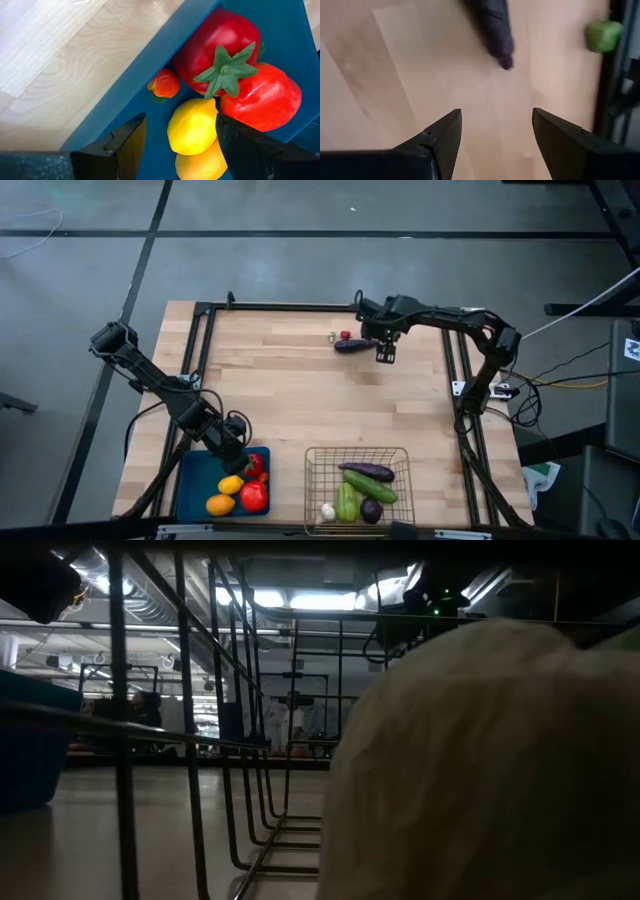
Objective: Sort produce into baskets
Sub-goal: Put the green bell pepper into the gold wire basket
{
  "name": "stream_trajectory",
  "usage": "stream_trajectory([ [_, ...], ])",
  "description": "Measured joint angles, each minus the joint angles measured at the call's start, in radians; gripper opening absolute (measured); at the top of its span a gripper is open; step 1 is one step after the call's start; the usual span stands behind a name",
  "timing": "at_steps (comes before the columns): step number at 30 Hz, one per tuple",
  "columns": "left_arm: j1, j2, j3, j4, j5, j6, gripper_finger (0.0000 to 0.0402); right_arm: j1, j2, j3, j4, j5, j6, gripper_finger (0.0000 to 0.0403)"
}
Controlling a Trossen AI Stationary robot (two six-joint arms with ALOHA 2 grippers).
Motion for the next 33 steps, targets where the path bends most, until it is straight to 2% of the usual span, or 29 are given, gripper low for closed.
stream_trajectory([
  [4,0.000,0.000,0.000,0.000,-0.013,0.000,0.0233,0.000,0.000,-0.047,0.101,-0.030,-0.002,0.0241],
  [12,0.000,0.000,0.000,0.000,-0.063,0.000,0.0233,0.001,0.000,-0.067,0.246,-0.012,-0.005,0.0241],
  [17,0.000,0.000,0.000,0.000,-0.079,0.000,0.0233,0.000,0.000,-0.067,0.329,-0.160,-0.029,0.0241],
  [22,0.000,0.000,0.000,0.000,-0.082,0.000,0.0233,0.001,0.000,-0.067,0.389,-0.213,-0.030,0.0241],
  [30,0.000,0.000,0.000,0.000,-0.082,0.000,0.0233,0.001,0.024,-0.067,0.373,-0.216,-0.030,0.0241],
  [33,0.000,0.000,0.000,0.000,-0.087,0.000,0.0233,0.012,0.055,-0.069,0.394,-0.124,-0.045,0.0241],
])
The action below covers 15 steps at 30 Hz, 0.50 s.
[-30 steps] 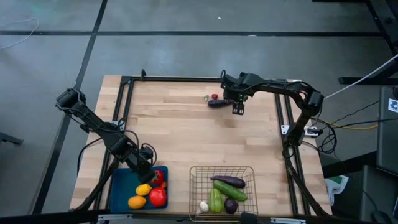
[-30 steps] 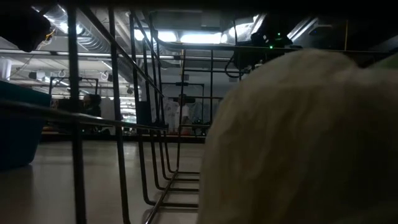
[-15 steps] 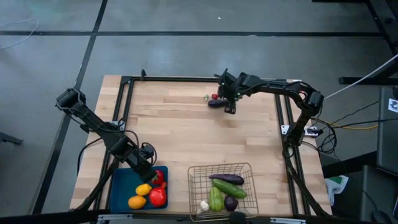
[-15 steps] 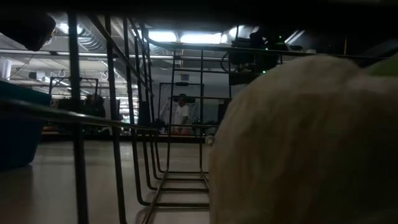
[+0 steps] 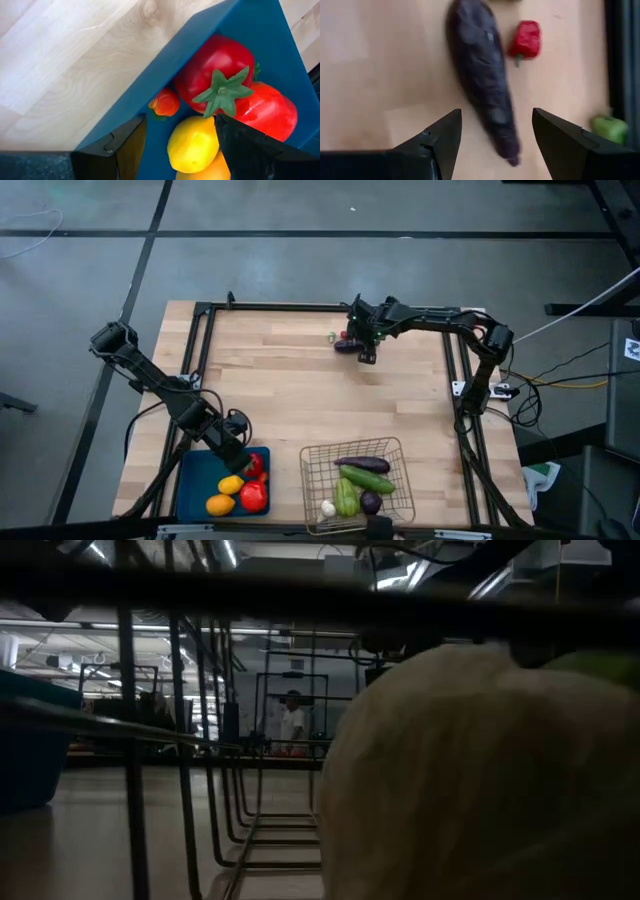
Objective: Sort produce into baskets
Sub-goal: Put the green bell pepper into the gold wire basket
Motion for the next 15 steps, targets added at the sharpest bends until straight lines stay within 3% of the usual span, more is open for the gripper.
stream_trajectory([
  [5,0.000,0.000,0.000,-0.001,-0.022,0.001,0.0233,0.002,0.029,0.000,0.022,0.110,-0.047,0.0241],
  [15,0.011,0.000,0.000,0.024,-0.046,0.011,0.0233,0.002,0.027,0.001,0.005,0.101,-0.096,0.0241],
])
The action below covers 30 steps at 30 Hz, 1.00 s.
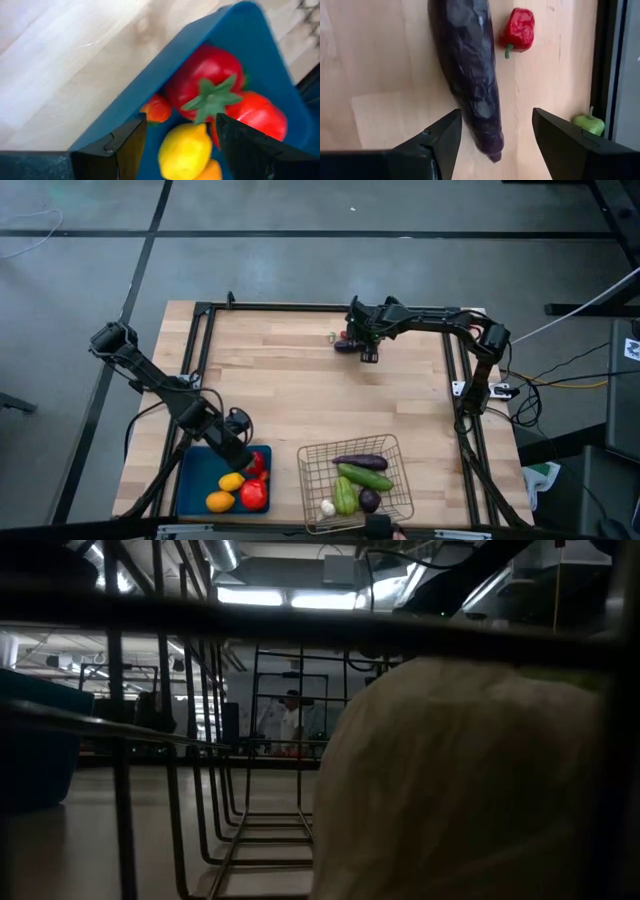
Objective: Sort produce into baskets
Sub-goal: Put the green bell pepper into the gold wire basket
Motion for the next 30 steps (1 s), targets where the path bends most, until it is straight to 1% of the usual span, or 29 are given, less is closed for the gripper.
stream_trajectory([
  [4,0.034,-0.013,0.000,0.064,0.009,0.021,0.0233,0.000,-0.001,0.027,-0.042,-0.007,0.005,0.0241],
  [8,0.077,-0.020,0.000,0.106,0.012,0.049,0.0233,-0.001,-0.001,0.027,-0.044,-0.062,-0.003,0.0241],
  [11,0.125,-0.026,0.000,0.166,0.013,0.062,0.0233,0.000,-0.001,0.027,-0.045,-0.065,-0.010,0.0241],
  [15,0.222,-0.026,0.000,0.285,-0.003,0.166,0.0233,0.000,-0.001,0.027,-0.045,-0.069,-0.009,0.0241],
  [19,0.373,-0.026,0.000,0.403,-0.053,0.342,0.0233,0.000,-0.001,0.027,-0.046,-0.069,-0.009,0.0241],
  [24,0.615,-0.010,0.000,0.546,-0.083,0.600,0.0233,0.000,-0.001,0.027,-0.044,-0.069,-0.010,0.0241],
  [27,0.756,0.029,0.001,0.663,-0.085,0.745,0.0233,0.000,-0.001,0.027,-0.043,-0.069,-0.010,0.0241],
  [30,0.869,0.093,0.001,0.782,-0.085,0.862,0.0233,0.000,-0.001,0.027,-0.042,-0.069,-0.010,0.0241],
])
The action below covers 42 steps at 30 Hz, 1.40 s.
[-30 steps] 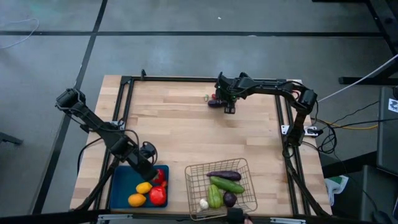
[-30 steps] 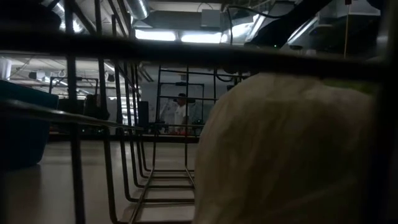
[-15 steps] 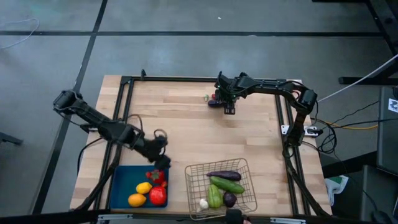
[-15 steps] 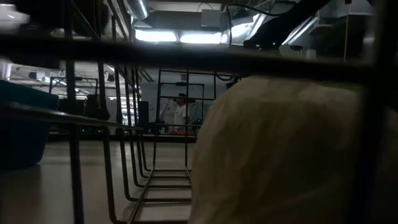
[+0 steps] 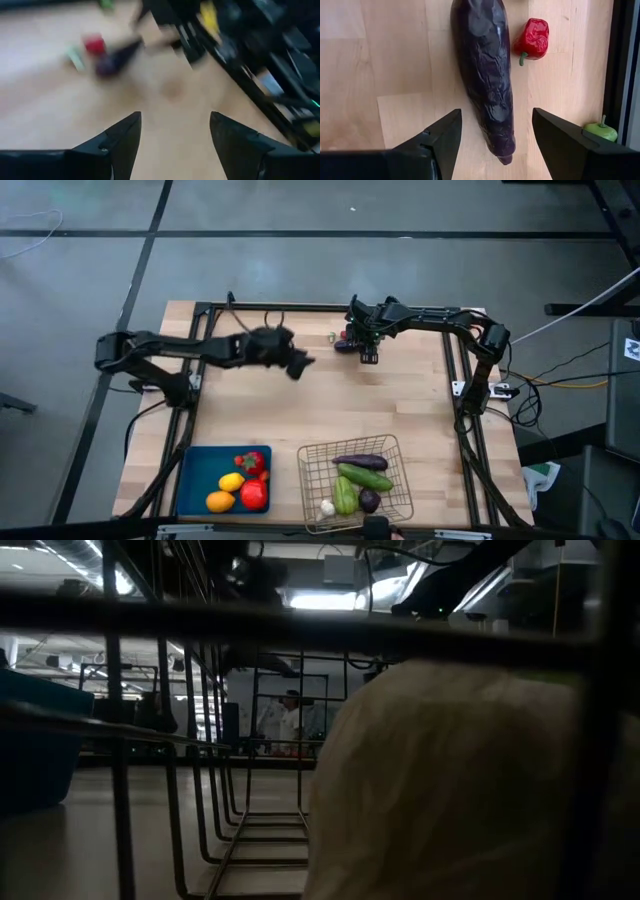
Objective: Sort produce into baskets
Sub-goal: Put the green bell pepper into the gold wire basket
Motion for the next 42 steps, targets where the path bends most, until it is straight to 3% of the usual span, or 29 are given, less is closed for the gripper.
stream_trajectory([
  [4,0.108,0.120,0.021,0.148,0.000,0.081,0.0233,0.000,0.000,0.000,0.000,0.000,0.000,0.0241],
  [7,0.157,0.226,0.083,0.169,0.000,0.108,0.0233,0.000,0.000,0.000,0.000,0.000,0.000,0.0241],
  [12,0.201,0.394,0.224,0.102,0.002,0.136,0.0233,0.000,0.000,0.000,0.000,0.010,0.000,0.0241],
  [19,0.242,0.546,0.397,-0.062,0.004,0.143,0.0233,0.000,-0.004,0.000,-0.020,0.106,-0.001,0.0241],
  [30,0.246,0.678,0.554,-0.170,0.006,0.031,0.0233,0.001,-0.010,0.000,-0.063,0.114,0.002,0.0241],
  [42,0.284,0.682,0.557,-0.217,0.007,-0.033,0.0233,0.001,-0.016,0.000,-0.101,0.113,0.017,0.0241],
])
